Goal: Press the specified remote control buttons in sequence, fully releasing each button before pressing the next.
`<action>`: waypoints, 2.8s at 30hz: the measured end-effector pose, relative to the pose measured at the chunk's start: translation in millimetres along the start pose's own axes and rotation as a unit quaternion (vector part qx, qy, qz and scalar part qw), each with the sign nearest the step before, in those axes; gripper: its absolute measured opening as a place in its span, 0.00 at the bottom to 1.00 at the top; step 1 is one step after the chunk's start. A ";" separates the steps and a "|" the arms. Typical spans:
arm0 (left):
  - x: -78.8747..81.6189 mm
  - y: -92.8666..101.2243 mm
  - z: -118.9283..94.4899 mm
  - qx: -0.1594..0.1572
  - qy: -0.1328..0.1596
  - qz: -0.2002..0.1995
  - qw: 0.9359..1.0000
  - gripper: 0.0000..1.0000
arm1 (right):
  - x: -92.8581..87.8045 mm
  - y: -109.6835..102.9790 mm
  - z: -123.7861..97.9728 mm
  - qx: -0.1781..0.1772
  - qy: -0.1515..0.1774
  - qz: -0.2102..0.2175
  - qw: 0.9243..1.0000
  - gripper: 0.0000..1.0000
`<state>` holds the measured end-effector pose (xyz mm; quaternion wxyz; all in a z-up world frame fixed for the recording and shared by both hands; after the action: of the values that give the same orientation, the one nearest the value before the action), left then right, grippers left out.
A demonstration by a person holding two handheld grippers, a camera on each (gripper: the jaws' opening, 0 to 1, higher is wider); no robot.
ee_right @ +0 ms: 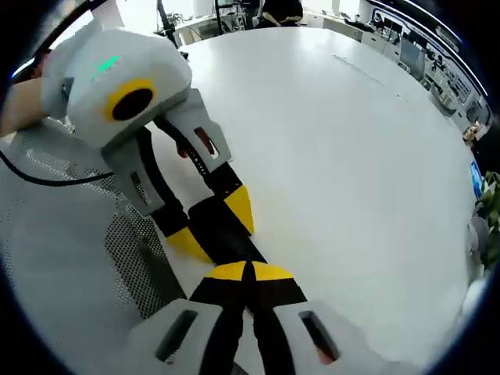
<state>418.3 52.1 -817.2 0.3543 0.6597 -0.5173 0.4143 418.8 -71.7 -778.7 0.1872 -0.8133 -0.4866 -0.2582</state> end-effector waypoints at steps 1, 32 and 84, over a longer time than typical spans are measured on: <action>0.0 -0.1 0.1 0.000 0.000 -0.001 1.000 0.19 | 0.3 1.4 0.3 -0.001 0.009 0.007 1.000 0.00; -1.9 -1.2 2.8 -0.017 0.008 0.014 1.000 0.20 | 2.3 -10.8 8.2 0.012 -0.013 -0.080 0.997 0.00; 0.4 0.4 3.2 -0.007 0.000 0.010 1.000 0.20 | 8.7 -19.5 17.8 -0.012 -0.003 -0.031 0.999 0.00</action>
<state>418.5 48.9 -818.1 0.3546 0.6522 -0.5265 0.4145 409.2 -46.8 -786.5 0.1679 -0.8005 -0.5094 -0.2675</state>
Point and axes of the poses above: the point that each gripper's makers call its tool centre point, and the gripper's own axes: z roughly forward along the fingers, y roughly to its right, x roughly out of its top, the point moved 9 cm from there along -z, roughly backward along the fingers, and after that the axes turned 13 degrees about y, right-handed, at the moved point
